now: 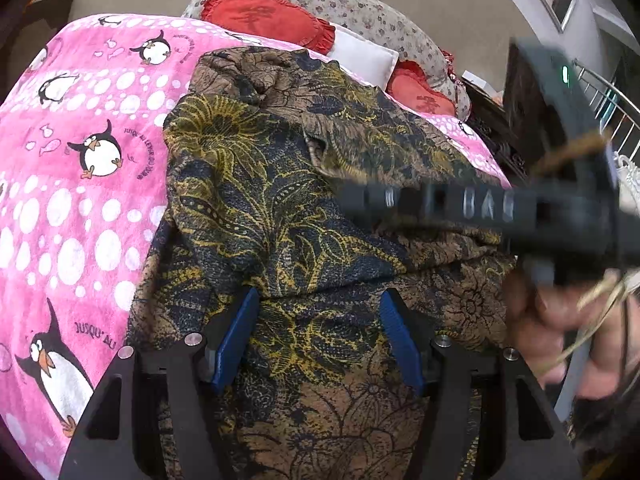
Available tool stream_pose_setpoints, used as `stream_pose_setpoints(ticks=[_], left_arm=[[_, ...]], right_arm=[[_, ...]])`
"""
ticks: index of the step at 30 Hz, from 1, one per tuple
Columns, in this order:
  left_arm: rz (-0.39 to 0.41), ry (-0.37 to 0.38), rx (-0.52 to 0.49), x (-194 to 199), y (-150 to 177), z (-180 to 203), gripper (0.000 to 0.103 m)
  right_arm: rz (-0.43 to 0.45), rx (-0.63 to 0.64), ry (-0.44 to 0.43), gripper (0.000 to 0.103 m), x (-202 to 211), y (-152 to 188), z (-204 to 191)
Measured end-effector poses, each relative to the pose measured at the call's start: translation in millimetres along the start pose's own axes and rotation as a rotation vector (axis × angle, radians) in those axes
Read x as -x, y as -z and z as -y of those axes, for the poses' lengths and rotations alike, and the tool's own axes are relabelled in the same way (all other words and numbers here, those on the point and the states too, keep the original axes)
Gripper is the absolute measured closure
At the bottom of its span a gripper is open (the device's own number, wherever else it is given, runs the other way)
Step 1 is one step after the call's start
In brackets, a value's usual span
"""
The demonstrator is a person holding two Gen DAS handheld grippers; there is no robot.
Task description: Fold small clothes
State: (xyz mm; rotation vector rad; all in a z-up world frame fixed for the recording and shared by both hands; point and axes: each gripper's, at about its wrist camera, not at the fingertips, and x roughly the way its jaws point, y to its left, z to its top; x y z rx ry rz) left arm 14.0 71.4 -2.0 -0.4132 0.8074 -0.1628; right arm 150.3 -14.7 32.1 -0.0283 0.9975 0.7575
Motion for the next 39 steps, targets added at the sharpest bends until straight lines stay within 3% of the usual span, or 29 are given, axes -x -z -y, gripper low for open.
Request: stream_pose_setpoints(ticks=[1, 4, 6, 9, 11, 13, 17, 19, 24, 25, 26, 27, 28, 29, 33, 39], left_arm=[[0.000, 0.005, 0.003, 0.6, -0.1, -1.1, 0.059], [0.009, 0.013, 0.012, 5.8, 0.4, -1.7, 0.059], [0.020, 0.016, 0.034, 13.8, -3.0, 0.3, 0.059], [0.090, 0.080, 0.030, 24.0, -23.7, 10.7, 0.059], [0.088, 0.119, 0.013, 11.9, -46.6, 16.1, 0.059], [0.051, 0.139, 0.028, -10.6, -67.5, 15.2, 0.059], [-0.061, 0.104, 0.134, -62.6, -81.2, -8.0, 0.060], [-0.008, 0.138, 0.159, -62.9, -80.5, -13.2, 0.056], [0.012, 0.146, 0.116, -62.1, -75.7, -2.9, 0.045], [0.010, 0.149, 0.114, -62.4, -76.4, -1.6, 0.046], [0.008, 0.160, 0.118, -62.7, -78.8, -0.4, 0.054], [0.010, 0.187, 0.126, -59.9, -77.8, 1.5, 0.066], [0.002, 0.230, 0.138, -57.3, -77.3, 1.6, 0.094], [-0.007, 0.243, 0.145, -54.7, -76.6, 2.8, 0.103], [0.032, 0.166, 0.119, -49.8, -76.5, 6.1, 0.103], [-0.006, 0.163, 0.155, -63.6, -80.5, -2.2, 0.100]], right_arm=[[-0.014, -0.007, 0.005, 0.090, -2.8, 2.7, 3.2], [-0.028, -0.022, -0.050, 0.070, 17.1, 19.0, 15.0], [0.002, 0.039, 0.020, 0.048, 46.9, 39.9, 19.5], [-0.003, 0.114, 0.140, 0.047, 65.6, 77.7, 32.6], [-0.004, 0.174, 0.221, 0.047, 67.9, 107.8, 45.3], [0.067, 0.184, 0.218, 0.046, 77.2, 120.1, 54.3], [0.079, 0.197, 0.288, 0.035, 69.7, 119.9, 53.7], [0.084, 0.184, 0.284, 0.033, 61.4, 116.7, 54.9], [0.089, 0.149, 0.250, 0.032, 60.6, 112.8, 62.8], [0.089, 0.150, 0.250, 0.032, 57.0, 110.2, 62.1], [0.090, 0.149, 0.249, 0.032, 56.1, 109.5, 62.0], [0.090, 0.148, 0.248, 0.032, 55.6, 108.8, 62.6], [0.090, 0.150, 0.250, 0.032, 55.3, 108.8, 61.2], [0.091, 0.151, 0.251, 0.032, 55.7, 109.3, 60.7], [0.091, 0.153, 0.253, 0.032, 56.0, 110.4, 60.7], [0.091, 0.153, 0.252, 0.032, 56.5, 110.8, 61.2]])
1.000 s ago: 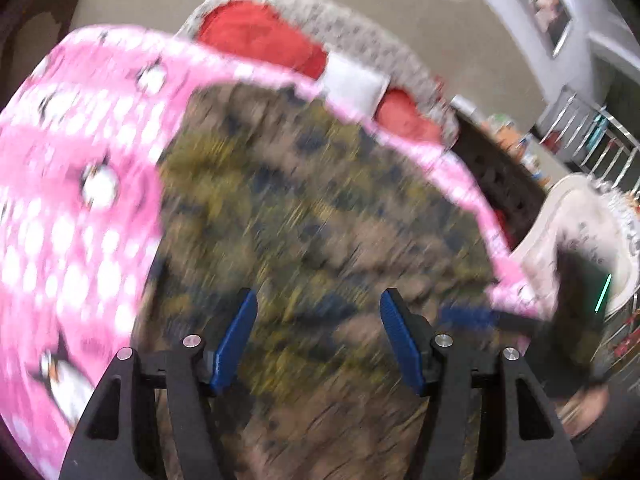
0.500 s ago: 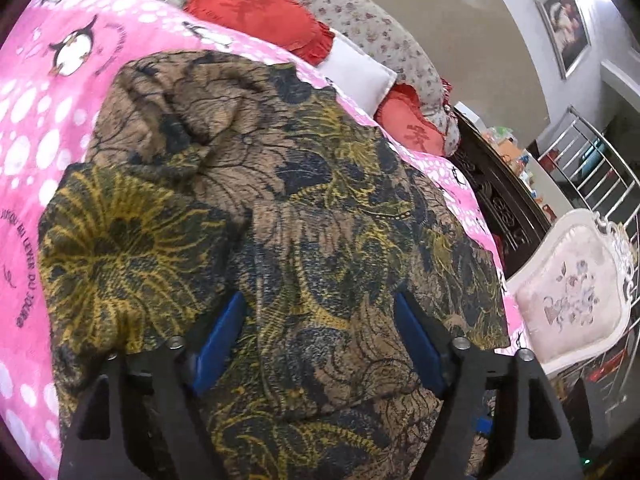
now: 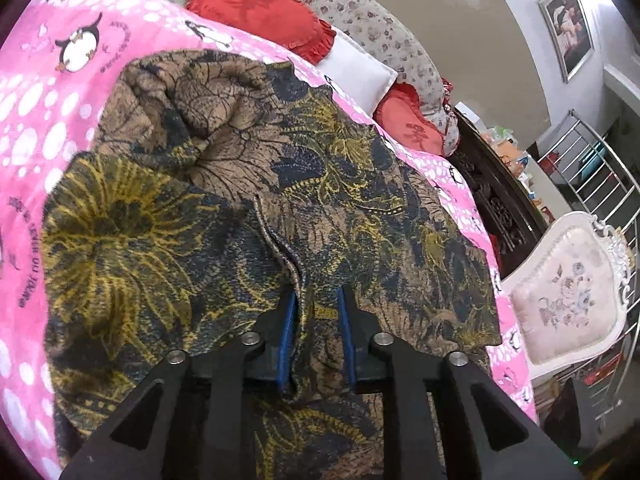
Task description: Fold small clothes
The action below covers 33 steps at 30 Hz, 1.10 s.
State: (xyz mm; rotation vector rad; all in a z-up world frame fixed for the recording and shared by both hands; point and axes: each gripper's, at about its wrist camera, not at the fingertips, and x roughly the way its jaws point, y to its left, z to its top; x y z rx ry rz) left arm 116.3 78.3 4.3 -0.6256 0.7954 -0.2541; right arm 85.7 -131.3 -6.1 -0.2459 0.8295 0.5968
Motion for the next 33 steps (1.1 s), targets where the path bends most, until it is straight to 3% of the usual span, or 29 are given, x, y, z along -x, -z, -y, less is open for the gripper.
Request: stream_pose_setpoints(ticks=[3, 6, 11, 16, 19, 24, 28, 30, 31, 33], left_arm=[[-0.001, -0.007, 0.005, -3.6, -1.0, -2.2, 0.098], [0.001, -0.034, -0.007, 0.8, -2.0, -1.1, 0.103], [0.044, -0.032, -0.056, 50.3, -2.7, 7.7, 0.103], [0.090, -0.123, -0.099, 95.2, -17.1, -7.5, 0.103], [0.041, -0.154, -0.048, 86.2, -18.9, -28.6, 0.103], [-0.011, -0.278, -0.015, 59.9, -8.2, -45.6, 0.103], [0.027, -0.309, 0.000, 73.8, -6.4, -39.4, 0.103], [0.087, -0.352, -0.033, 88.3, -9.8, -27.9, 0.102], [0.127, -0.365, -0.044, 96.6, -11.3, -22.0, 0.098], [0.223, -0.353, -0.045, 110.6, -16.3, -12.6, 0.088]], right_arm=[[-0.001, 0.000, 0.000, 0.032, -0.3, 0.3, 0.1], [-0.001, -0.001, -0.001, 0.031, -0.3, 0.3, 0.4], [-0.002, 0.000, 0.001, 0.031, -1.6, -0.3, 0.4], [-0.002, 0.000, 0.003, 0.031, -1.6, -0.3, -0.3], [-0.003, -0.002, 0.002, 0.031, -1.5, 0.0, -0.9], [-0.010, -0.008, 0.006, 0.027, -1.6, -0.5, -1.7], [-0.030, -0.026, 0.007, 0.019, -1.1, -0.7, -1.0], [-0.058, -0.041, -0.008, 0.018, 1.0, -2.3, 0.8], [-0.073, -0.050, -0.019, 0.019, 4.5, -4.4, 1.4], [-0.029, -0.058, -0.051, 0.041, 22.1, -10.5, 2.5]])
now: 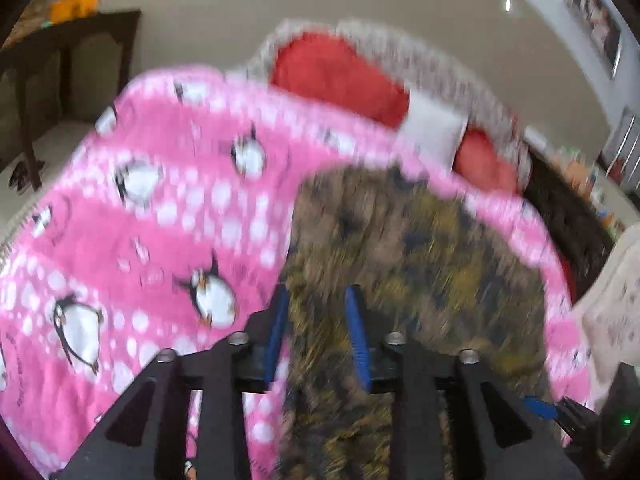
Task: Fold small clothes
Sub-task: 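Fold the garment side inward with the left tool while the right tool folds the other side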
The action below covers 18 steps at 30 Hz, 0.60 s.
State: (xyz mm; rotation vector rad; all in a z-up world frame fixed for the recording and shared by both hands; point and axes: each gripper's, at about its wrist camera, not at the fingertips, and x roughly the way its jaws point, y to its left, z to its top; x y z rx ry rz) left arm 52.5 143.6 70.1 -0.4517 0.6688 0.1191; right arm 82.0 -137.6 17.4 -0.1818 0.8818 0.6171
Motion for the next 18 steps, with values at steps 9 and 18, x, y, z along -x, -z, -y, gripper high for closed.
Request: stream_pose_setpoints(ticks=[9, 18], left_arm=[[-0.171, -0.070, -0.129, -77.3, 25.7, 42.0, 0.091], [-0.106, -0.084, -0.175, -81.2, 40.5, 29.6, 0.102]], right_arm=[[0.084, -0.173, 0.071, 0.082, 15.5, -57.6, 89.0], [0.020, -0.249, 0.112, 0.096, 1.4, -70.5, 140.8]])
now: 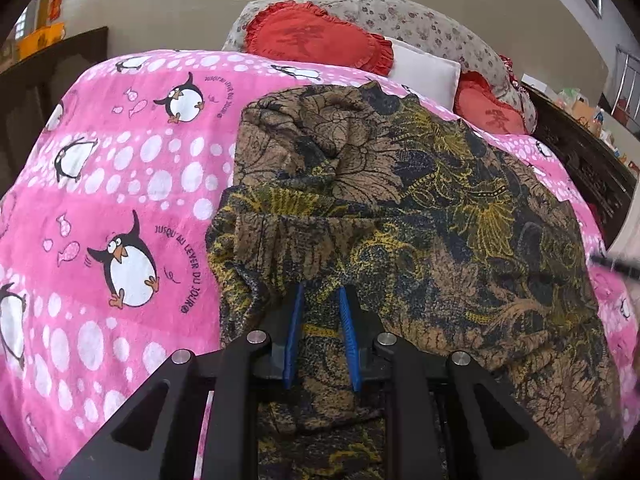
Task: Fold small clothes
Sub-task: 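Fold the garment side inward with the left tool while the right tool folds the other side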
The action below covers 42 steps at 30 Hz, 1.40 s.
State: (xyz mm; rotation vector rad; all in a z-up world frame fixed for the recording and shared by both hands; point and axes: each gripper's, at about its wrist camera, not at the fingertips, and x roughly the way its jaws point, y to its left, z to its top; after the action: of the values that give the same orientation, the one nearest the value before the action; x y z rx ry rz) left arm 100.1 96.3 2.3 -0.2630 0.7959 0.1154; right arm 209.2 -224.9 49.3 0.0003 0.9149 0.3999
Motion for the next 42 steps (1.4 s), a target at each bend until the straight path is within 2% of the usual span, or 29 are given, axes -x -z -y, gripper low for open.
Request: stream_pose_setpoints(ticks=[3, 4, 6, 9, 11, 14, 16, 17, 20, 22, 25, 27, 31, 33, 34, 35, 36, 38, 40, 41, 42], left_arm=[[0.001, -0.018, -0.014, 1.2, 0.3, 3.2, 0.102], [0.001, -0.021, -0.015, 5.4, 2.8, 6.4, 0.102], [0.001, -0.023, -0.015, 4.7, 4.7, 7.8, 0.102], [0.000, -0.017, -0.009, 4.0, 4.5, 6.3, 0.102], [0.000, -0.020, -0.008, 2.6, 3.8, 7.0, 0.102], [0.000, -0.021, -0.008, 2.9, 4.0, 6.8, 0.102], [0.000, -0.019, -0.006, 2.4, 3.4, 6.5, 0.103], [0.000, -0.021, -0.007, 2.3, 3.6, 7.1, 0.103], [0.000, -0.027, -0.011, 2.0, 3.3, 7.2, 0.103], [0.000, -0.029, -0.011, 1.7, 2.9, 7.4, 0.103], [0.000, -0.030, -0.011, 1.9, 2.8, 7.5, 0.103], [0.000, -0.030, -0.011, 1.9, 2.8, 7.5, 0.103], [0.000, -0.028, -0.010, 1.9, 2.8, 7.4, 0.103], [0.000, -0.029, -0.011, 1.7, 2.8, 7.4, 0.103], [0.000, -0.027, -0.010, 1.8, 2.7, 6.7, 0.103], [0.000, -0.024, -0.007, 1.9, 3.0, 6.4, 0.103], [0.001, -0.019, -0.004, 1.9, 3.0, 6.0, 0.103], [0.000, -0.003, 0.003, 2.7, 2.9, 4.4, 0.102], [-0.007, 0.050, 0.009, 6.7, 2.7, 0.8, 0.097], [-0.038, 0.080, -0.013, 13.0, 1.5, -1.2, 0.095], [-0.057, 0.087, -0.027, 19.7, 1.3, -2.2, 0.095]], right_arm=[[0.089, -0.093, -0.008, 0.096, -2.3, -30.3, 11.6], [0.089, -0.105, 0.000, 0.096, -7.5, -34.9, 15.1], [0.043, -0.122, 0.045, 0.096, -35.9, -46.4, 21.5], [-0.027, -0.104, 0.152, 0.096, -71.4, -40.6, 32.3], [0.011, -0.091, 0.162, 0.096, -69.9, -35.4, 32.5], [0.007, -0.073, 0.168, 0.096, -68.3, -35.9, 30.1], [-0.017, -0.093, 0.191, 0.089, -61.5, -38.9, 29.4], [0.007, -0.104, 0.212, 0.085, -50.1, -39.7, 25.5], [0.082, -0.065, 0.128, 0.085, -24.3, -33.5, 3.8], [0.067, -0.024, 0.079, 0.085, -24.0, -22.3, -12.9], [-0.024, 0.024, 0.148, 0.085, -45.4, -5.0, -21.7], [-0.004, -0.024, 0.158, 0.085, -31.1, -4.1, -25.3], [0.044, 0.010, 0.061, 0.084, -5.2, 14.5, -56.2], [-0.028, 0.060, 0.053, 0.075, -19.0, 28.7, -67.8], [-0.075, 0.078, 0.067, 0.075, -28.1, 35.6, -69.4], [-0.060, 0.103, 0.080, 0.075, -26.9, 41.7, -72.7], [-0.052, 0.115, 0.101, 0.075, -18.9, 43.1, -76.6], [-0.098, 0.094, 0.087, 0.075, -2.8, 44.2, -79.3], [-0.059, 0.107, 0.057, 0.075, 32.2, 46.5, -81.3], [-0.028, 0.127, 0.036, 0.074, 57.9, 51.5, -81.3], [-0.014, 0.141, 0.016, 0.068, 74.8, 56.0, -79.9]])
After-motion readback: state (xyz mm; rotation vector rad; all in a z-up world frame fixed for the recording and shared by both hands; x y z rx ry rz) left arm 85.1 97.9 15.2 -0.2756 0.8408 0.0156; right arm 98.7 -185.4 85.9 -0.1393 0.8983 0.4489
